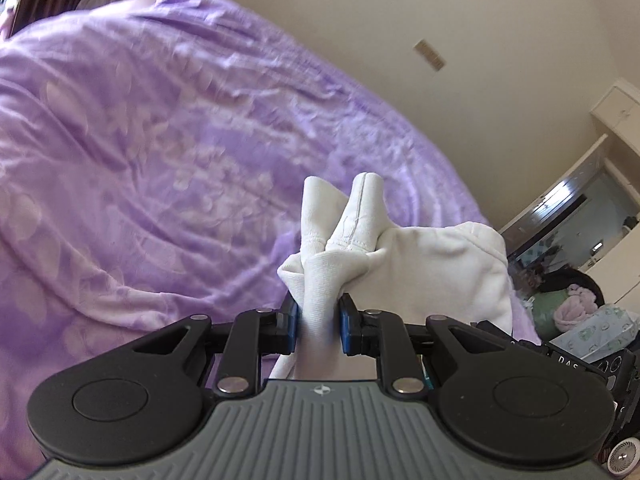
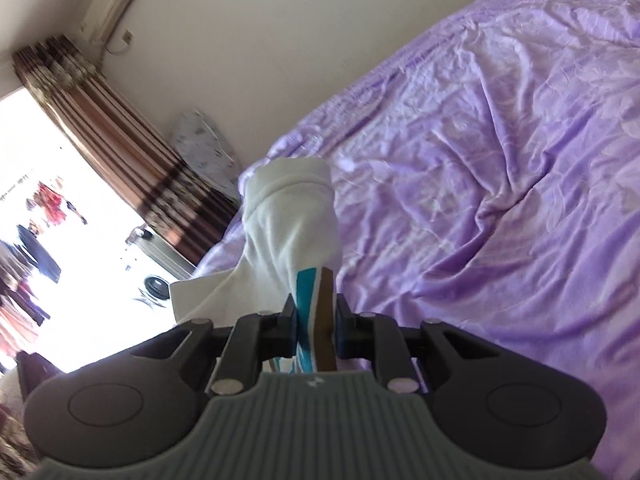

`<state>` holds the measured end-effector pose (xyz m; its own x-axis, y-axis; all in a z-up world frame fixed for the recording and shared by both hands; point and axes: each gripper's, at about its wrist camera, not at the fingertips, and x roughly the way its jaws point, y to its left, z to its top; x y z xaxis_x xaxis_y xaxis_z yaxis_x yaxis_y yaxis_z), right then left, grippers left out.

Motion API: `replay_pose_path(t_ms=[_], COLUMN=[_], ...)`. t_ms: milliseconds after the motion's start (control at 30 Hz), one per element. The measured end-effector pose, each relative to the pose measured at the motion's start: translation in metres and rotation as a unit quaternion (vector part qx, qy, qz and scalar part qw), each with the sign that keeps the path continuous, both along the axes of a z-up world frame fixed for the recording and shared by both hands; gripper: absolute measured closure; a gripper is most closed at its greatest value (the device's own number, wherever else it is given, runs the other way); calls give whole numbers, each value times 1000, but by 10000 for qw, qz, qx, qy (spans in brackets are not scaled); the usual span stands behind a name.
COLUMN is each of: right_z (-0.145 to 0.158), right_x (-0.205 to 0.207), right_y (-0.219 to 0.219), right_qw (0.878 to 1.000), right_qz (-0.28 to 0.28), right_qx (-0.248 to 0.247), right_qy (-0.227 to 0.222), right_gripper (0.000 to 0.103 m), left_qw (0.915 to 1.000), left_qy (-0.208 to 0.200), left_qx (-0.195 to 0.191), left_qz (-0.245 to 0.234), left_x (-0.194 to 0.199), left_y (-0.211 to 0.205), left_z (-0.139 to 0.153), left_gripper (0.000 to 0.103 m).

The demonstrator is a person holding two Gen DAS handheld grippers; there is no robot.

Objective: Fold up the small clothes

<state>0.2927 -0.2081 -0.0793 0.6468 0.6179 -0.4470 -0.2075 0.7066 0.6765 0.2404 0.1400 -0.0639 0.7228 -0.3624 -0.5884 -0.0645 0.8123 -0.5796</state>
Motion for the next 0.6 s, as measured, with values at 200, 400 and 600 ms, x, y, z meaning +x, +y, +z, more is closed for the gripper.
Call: replay_pose_path(t_ms=[200,400,600], right_z=[-45,-95,-126], right_x=[50,81,92], right_y=[9,8,-8], right_qw=[9985,9943,9863], right_qz=[35,-44,-226], right_qx=[-157,-127,415], right_qy=[518,1056,1577], right_gripper=[90,90,88], left_qw=[9977,9934,9883], left_qy=[591,859,861], left_qx=[-321,-709,-1210], left_qz=[110,273,344], left_x=[37,48,48], left_y=[16,34,48], left_z=[-50,-97,-112], left_gripper=[81,78,71])
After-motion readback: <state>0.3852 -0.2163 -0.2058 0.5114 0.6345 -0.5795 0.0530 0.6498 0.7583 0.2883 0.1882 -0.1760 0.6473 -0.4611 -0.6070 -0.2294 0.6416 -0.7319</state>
